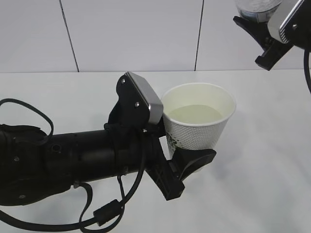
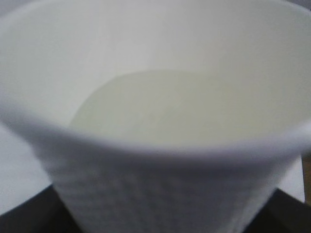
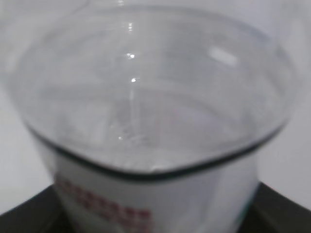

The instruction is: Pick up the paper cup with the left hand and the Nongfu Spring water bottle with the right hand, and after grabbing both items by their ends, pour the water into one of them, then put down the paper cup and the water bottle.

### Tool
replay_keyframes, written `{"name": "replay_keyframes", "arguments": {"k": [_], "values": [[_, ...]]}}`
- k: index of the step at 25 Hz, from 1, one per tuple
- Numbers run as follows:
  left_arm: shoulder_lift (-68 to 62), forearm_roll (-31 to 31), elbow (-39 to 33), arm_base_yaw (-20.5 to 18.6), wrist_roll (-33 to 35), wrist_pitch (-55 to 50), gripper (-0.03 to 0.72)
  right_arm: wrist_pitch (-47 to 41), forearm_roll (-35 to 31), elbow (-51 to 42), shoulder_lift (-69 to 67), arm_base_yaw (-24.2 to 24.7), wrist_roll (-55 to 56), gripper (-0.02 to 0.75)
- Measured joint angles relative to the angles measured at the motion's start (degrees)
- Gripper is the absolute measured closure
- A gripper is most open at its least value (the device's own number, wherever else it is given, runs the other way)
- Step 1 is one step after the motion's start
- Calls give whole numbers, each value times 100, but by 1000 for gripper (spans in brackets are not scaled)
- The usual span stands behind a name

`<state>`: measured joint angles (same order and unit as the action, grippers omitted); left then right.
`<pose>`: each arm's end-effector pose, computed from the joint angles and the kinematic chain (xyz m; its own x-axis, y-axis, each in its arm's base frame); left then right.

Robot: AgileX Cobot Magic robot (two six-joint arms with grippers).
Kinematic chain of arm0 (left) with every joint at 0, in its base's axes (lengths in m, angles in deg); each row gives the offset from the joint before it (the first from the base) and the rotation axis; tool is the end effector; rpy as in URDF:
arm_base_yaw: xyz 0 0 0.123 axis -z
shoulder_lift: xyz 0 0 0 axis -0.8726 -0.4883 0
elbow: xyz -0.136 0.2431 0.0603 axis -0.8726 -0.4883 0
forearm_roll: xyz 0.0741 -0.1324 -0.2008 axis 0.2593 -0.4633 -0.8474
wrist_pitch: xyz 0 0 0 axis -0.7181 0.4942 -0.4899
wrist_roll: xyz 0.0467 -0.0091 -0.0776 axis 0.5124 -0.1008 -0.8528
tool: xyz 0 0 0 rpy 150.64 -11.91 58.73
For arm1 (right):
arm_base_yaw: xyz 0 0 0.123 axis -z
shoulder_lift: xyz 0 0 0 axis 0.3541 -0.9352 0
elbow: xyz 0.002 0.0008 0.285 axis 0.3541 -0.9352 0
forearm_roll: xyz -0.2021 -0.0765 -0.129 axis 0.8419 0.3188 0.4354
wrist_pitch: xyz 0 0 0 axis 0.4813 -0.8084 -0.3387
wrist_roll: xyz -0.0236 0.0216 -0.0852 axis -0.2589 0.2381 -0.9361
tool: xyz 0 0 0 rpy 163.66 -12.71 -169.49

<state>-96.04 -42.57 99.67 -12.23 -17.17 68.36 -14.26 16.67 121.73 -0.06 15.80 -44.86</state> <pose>0.2044 -0.2704 0.1813 -0.0910 0.2175 -0.9718 0.9112 0.4120 0.0069 0.3037 0.0648 0.2960 0.4259 -0.6844 -0.5917 -0.2634 0.5319 -0.8048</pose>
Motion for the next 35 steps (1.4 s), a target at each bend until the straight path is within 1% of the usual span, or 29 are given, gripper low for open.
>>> {"name": "replay_keyframes", "arguments": {"k": [11, 26, 35], "values": [[0, 0, 0, 0, 0, 0, 140, 0, 0, 0, 0, 0, 1036, 253], [0, 0, 0, 0, 0, 0, 140, 0, 0, 0, 0, 0, 1115, 253], [0, 0, 0, 0, 0, 0, 140, -156, 0, 0, 0, 0, 1478, 253]]}}
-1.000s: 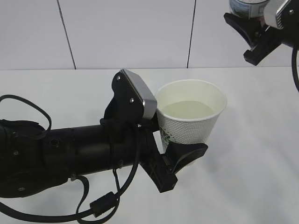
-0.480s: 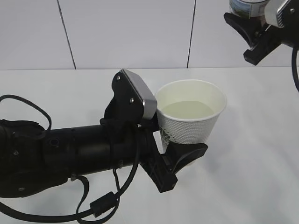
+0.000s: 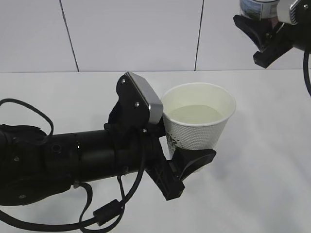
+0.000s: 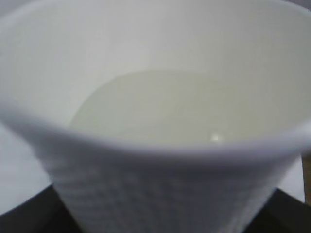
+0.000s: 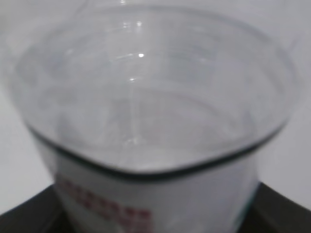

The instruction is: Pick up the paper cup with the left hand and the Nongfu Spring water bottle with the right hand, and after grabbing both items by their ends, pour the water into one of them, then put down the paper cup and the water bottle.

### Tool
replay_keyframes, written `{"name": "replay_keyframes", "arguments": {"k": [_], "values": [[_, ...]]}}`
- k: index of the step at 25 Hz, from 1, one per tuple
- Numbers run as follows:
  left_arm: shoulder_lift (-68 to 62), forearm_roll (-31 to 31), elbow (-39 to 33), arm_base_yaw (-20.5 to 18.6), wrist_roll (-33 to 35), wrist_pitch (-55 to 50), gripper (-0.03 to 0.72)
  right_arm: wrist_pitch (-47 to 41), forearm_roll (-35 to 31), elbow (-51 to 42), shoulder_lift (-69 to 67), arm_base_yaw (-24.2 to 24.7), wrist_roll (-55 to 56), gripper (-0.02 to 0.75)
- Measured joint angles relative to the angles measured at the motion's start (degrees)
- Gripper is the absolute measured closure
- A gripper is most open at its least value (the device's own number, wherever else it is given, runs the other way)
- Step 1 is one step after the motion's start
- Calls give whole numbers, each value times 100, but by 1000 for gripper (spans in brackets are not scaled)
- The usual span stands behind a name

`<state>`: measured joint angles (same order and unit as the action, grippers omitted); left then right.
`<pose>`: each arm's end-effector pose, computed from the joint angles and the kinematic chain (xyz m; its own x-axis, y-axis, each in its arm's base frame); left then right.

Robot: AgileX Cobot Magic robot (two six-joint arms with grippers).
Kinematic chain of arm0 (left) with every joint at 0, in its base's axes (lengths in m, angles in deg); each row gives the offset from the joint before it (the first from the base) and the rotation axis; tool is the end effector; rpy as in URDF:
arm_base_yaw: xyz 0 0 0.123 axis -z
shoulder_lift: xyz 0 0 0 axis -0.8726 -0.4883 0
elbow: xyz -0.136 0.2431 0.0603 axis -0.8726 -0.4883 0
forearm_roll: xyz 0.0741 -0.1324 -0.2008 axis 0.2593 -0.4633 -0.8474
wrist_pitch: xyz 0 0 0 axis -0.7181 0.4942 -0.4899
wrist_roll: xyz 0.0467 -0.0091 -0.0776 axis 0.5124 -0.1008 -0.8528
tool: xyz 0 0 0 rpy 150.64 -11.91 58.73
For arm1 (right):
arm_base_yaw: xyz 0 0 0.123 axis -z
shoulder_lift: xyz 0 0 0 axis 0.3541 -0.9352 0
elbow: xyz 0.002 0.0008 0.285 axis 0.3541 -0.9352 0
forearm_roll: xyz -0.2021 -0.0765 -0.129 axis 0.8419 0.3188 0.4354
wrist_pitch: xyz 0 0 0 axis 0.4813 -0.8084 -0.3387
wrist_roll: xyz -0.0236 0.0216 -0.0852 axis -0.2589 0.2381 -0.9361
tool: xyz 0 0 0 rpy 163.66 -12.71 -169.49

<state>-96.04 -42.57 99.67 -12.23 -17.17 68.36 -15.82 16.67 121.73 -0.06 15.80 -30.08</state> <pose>0.2044 -0.2704 0.1813 -0.0910 0.2175 -0.9718 0.9112 0.4120 0.0069 0.3044 0.0637 0.2939 0.3211 -0.5394 -0.7784 -0.3662 0.6873 -0.6273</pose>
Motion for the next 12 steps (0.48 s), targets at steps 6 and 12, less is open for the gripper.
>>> {"name": "replay_keyframes", "arguments": {"k": [6, 12], "values": [[0, 0, 0, 0, 0, 0, 140, -145, 0, 0, 0, 0, 352, 253], [0, 0, 0, 0, 0, 0, 141, -278, -13, 0, 0, 0, 591, 253]]}}
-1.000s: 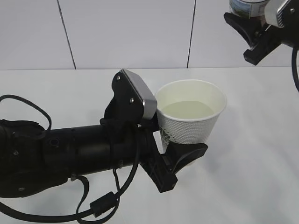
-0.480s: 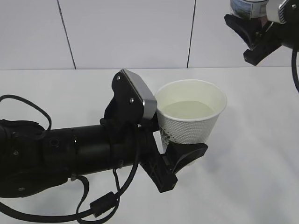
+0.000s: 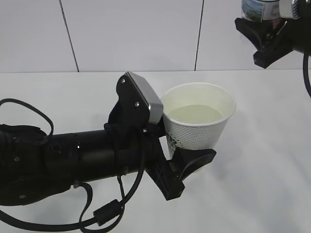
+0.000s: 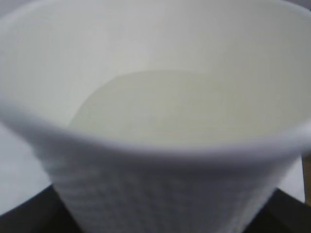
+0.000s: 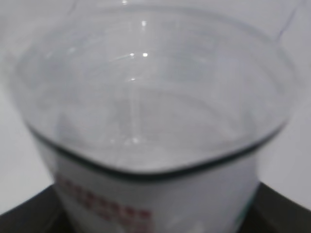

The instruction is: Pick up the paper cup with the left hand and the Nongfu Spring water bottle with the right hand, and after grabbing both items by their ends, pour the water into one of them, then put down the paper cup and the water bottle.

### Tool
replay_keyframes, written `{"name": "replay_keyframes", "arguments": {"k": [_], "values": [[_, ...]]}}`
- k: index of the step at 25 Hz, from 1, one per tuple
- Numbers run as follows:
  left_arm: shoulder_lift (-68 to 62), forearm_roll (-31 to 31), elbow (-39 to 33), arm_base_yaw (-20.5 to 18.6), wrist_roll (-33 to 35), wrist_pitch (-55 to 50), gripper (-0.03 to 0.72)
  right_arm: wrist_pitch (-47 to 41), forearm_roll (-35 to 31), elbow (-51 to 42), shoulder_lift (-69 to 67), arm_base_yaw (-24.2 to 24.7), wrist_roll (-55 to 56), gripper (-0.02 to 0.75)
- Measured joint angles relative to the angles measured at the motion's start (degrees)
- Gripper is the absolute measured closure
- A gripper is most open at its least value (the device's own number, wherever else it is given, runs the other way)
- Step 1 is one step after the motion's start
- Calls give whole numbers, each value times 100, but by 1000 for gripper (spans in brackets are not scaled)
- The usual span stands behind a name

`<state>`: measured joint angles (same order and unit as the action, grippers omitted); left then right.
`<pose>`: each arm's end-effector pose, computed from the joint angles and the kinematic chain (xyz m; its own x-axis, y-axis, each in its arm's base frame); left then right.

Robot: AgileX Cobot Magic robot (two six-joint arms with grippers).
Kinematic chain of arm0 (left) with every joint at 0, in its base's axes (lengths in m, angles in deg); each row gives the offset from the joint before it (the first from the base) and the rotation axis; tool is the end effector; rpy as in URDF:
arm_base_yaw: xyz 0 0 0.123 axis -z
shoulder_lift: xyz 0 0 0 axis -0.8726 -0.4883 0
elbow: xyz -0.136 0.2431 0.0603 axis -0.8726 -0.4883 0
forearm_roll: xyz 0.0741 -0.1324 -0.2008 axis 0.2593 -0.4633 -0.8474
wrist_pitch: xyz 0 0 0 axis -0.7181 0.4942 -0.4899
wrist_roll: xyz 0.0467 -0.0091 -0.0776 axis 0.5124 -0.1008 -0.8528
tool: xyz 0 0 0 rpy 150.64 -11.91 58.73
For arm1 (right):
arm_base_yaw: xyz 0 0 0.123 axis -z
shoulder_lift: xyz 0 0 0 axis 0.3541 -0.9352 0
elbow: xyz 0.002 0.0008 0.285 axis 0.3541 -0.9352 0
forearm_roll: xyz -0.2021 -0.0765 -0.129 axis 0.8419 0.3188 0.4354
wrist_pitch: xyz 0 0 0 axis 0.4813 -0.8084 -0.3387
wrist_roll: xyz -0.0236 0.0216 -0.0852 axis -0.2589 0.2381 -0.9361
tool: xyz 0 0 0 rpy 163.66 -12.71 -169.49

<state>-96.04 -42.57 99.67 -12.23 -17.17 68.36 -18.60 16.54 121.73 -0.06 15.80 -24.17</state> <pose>0.2044 -0.2704 0.1813 -0.0910 0.2175 -0.9718 0.9112 0.4120 0.0069 0.3055 0.0616 0.2902 0.2383 -0.4875 -0.8400 -0.3973 0.7403 -0.5424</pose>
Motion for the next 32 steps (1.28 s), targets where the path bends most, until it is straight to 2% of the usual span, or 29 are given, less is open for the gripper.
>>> {"name": "replay_keyframes", "arguments": {"k": [5, 13, 22, 32], "values": [[0, 0, 0, 0, 0, 0, 141, 0, -102, 0, 0, 0, 237, 253], [0, 0, 0, 0, 0, 0, 141, -76, -625, 0, 0, 0, 298, 253], [0, 0, 0, 0, 0, -48, 141, -687, -1196, 0, 0, 0, 419, 254], [0, -8, 0, 0, 0, -196, 141, -959, -1771, 0, 0, 0, 540, 254]]}}
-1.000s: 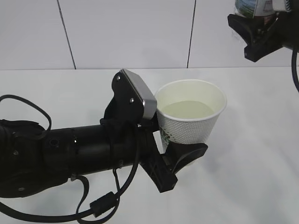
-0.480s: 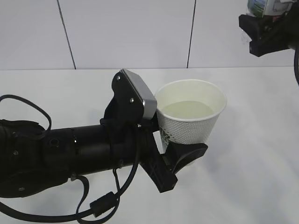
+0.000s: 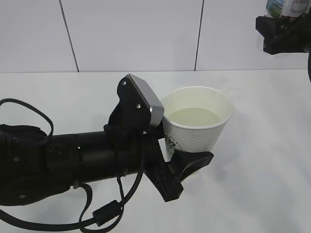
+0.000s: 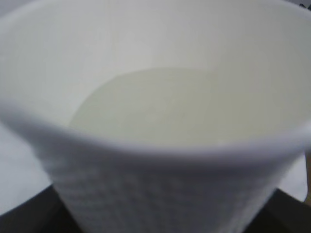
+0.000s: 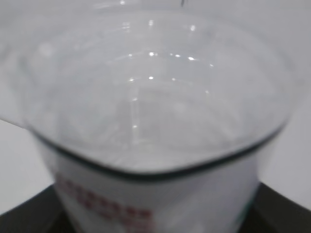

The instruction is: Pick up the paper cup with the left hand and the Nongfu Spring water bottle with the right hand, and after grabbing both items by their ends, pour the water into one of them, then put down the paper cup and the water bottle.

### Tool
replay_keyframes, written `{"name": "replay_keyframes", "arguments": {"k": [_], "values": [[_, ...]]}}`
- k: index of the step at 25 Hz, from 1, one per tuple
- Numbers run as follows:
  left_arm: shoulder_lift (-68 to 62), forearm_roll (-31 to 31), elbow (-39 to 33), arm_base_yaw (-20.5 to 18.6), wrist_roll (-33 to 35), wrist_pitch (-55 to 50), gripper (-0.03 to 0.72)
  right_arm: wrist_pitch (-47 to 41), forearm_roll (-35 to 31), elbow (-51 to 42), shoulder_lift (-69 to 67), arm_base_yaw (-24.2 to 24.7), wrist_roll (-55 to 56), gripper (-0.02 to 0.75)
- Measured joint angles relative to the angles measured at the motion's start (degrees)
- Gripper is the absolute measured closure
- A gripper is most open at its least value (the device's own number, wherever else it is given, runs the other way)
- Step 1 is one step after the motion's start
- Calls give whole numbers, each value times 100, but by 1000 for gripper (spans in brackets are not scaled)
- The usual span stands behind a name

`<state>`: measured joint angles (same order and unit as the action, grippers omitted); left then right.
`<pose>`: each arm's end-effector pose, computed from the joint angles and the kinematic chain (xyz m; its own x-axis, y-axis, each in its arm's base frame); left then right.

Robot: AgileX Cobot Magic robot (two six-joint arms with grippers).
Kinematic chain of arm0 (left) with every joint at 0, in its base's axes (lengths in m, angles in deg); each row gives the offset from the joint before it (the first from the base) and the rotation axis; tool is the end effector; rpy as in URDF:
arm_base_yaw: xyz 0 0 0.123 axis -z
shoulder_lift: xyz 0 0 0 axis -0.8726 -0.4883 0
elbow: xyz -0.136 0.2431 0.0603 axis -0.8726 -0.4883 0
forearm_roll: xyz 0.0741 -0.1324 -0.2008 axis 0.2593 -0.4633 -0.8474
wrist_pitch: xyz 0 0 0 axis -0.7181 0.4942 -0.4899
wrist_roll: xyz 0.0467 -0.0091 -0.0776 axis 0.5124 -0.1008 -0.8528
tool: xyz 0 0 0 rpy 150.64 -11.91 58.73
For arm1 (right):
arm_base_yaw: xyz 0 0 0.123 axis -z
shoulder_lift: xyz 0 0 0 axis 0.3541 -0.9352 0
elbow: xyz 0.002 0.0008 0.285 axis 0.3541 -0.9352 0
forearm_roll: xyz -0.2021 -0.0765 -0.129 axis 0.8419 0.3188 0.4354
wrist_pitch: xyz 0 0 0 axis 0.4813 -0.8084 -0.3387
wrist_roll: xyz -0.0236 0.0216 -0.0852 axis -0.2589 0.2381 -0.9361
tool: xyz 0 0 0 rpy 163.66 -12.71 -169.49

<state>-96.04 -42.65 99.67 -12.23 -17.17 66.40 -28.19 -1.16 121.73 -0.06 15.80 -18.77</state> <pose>0.2049 -0.2693 0.1784 -0.1052 0.2460 -0.9635 0.9073 0.4204 0.0082 0.3124 0.0426 0.2829 -0.0327 -0.2466 -0.9686 -0.2701 0.9352 -0.2290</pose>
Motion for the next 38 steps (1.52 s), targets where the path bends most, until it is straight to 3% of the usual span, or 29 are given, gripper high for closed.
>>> {"name": "replay_keyframes", "arguments": {"k": [26, 38], "values": [[0, -13, 0, 0, 0, 0, 141, -433, -1498, 0, 0, 0, 13, 254], [0, -13, 0, 0, 0, 0, 141, -453, -1580, -315, 0, 0, -134, 254]]}}
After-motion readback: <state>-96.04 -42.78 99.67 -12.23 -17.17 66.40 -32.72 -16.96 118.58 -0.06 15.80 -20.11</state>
